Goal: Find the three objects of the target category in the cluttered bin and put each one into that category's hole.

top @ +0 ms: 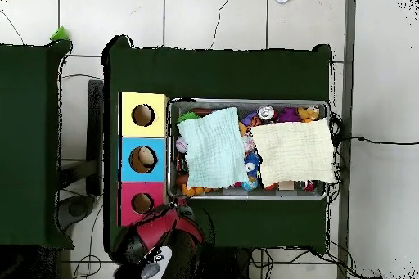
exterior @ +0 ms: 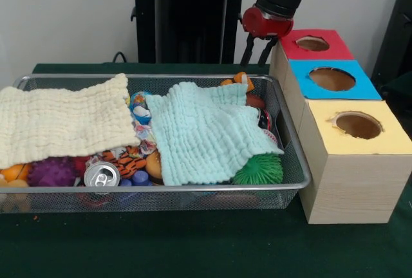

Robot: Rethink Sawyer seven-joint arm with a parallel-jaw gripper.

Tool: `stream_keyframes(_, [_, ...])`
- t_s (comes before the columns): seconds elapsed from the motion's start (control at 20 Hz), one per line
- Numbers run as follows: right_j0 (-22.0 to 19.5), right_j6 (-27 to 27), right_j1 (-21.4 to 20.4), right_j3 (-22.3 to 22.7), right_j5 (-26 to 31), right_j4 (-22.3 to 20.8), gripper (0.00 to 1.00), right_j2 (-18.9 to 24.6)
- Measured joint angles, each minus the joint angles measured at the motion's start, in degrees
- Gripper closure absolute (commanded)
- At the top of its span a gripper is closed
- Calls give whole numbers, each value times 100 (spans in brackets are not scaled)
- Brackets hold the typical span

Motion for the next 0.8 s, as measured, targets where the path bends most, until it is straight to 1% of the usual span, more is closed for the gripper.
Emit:
stream_keyframes(0.1, [-56,0,-22,4,61,0,0,58])
stream_keyframes(0.15, [-160,1,-80,28,151,0,0,170])
stream_keyframes(0.45, [-321,1,-239,138,193,1,0,376])
stream_keyframes(0.6, [-322,1,-360,200,195,1,0,452])
stream_keyframes(0.8, [-202,1,-576,295,193,2,0,503])
